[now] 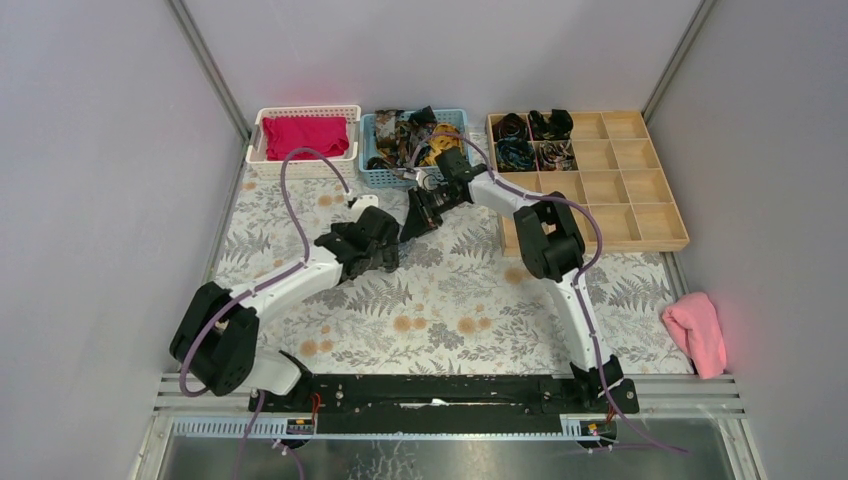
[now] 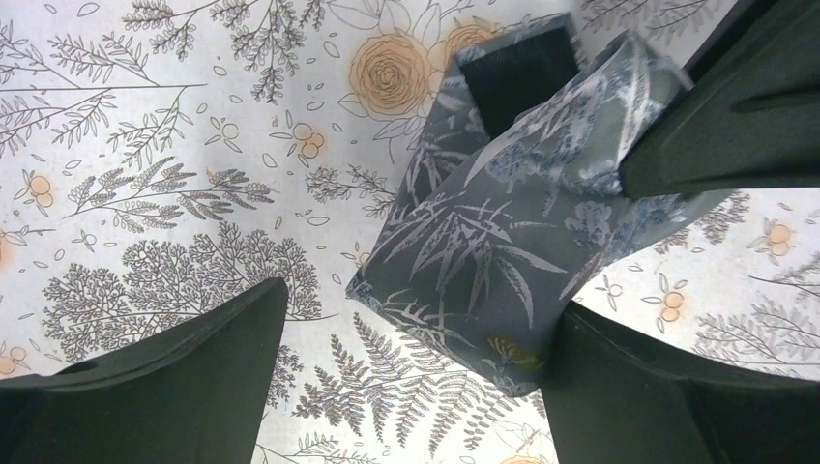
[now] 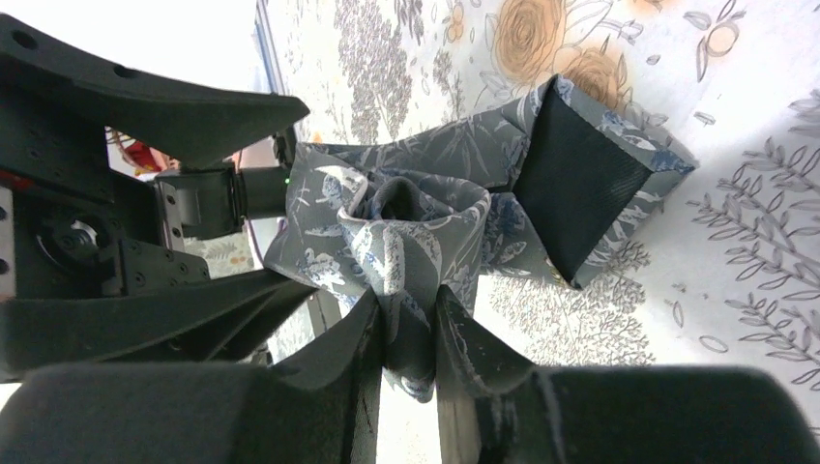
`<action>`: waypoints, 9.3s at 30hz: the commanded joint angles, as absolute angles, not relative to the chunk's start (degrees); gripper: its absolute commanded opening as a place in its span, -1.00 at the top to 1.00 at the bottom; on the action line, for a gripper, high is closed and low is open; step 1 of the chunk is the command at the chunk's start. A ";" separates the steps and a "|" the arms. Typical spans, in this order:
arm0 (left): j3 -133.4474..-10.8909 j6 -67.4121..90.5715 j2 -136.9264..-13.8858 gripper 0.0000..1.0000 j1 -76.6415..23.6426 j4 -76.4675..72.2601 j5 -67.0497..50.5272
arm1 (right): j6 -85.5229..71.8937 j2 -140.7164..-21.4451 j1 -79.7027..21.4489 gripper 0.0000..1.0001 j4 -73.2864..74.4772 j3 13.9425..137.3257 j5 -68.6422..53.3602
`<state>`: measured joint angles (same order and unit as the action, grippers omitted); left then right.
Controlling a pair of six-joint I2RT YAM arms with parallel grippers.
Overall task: Roll the ties
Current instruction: Roll the tie at the center of the board.
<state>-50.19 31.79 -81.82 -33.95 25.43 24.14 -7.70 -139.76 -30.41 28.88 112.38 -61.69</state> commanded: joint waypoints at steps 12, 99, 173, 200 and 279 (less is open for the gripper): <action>-56.59 31.86 -64.96 -0.97 -33.47 25.19 3.14 | -15.68 -116.61 -28.74 0.85 18.58 101.25 -54.32; -51.65 11.65 -85.40 -0.97 -43.42 4.36 24.12 | 2.20 -127.04 -28.55 0.90 26.86 96.32 -49.73; -71.27 0.57 -117.84 -0.25 -35.43 26.70 1.06 | -4.70 -128.62 -27.79 -0.34 22.59 94.28 -48.10; -72.82 0.74 -121.28 -0.15 -33.75 27.03 -1.05 | -11.49 -120.42 -24.66 -0.34 14.32 87.82 -44.65; -77.55 1.99 -123.97 -0.07 -32.43 31.54 -1.45 | -7.28 -81.83 -35.57 -0.73 -1.52 54.75 21.55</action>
<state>-80.09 1.28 -117.36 -33.56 21.74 -5.52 -14.17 -90.63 -24.71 -1.74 58.81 4.38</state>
